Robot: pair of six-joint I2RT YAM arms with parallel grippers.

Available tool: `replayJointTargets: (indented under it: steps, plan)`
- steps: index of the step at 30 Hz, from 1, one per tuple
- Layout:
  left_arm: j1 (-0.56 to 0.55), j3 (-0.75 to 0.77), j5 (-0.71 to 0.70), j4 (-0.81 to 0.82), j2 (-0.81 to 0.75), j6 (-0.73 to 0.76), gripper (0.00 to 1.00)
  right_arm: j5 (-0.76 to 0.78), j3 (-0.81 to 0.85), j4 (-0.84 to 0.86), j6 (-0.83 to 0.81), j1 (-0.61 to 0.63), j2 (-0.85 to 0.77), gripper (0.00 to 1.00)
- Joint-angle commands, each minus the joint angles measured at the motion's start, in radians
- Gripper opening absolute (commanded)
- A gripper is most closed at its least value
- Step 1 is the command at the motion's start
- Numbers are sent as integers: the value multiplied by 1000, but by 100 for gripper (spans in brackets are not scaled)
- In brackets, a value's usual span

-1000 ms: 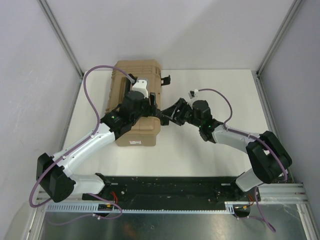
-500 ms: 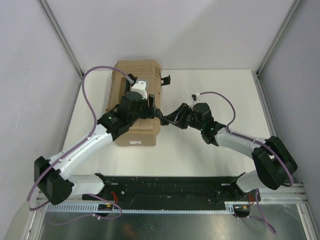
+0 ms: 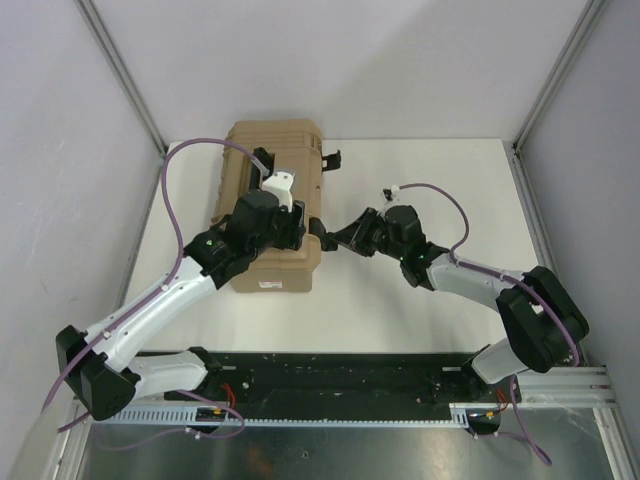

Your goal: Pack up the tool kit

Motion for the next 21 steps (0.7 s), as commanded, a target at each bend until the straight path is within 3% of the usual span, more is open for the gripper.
replayJointTargets:
  steps: [1, 21]
  plan:
    - [-28, -48, 33, -98, -15, 12, 59, -18, -7, -17, -4, 20, 32, 17]
    - [-50, -115, 40, -118, 25, -50, 57, -33, -155, 100, 90, 39, 74, 16]
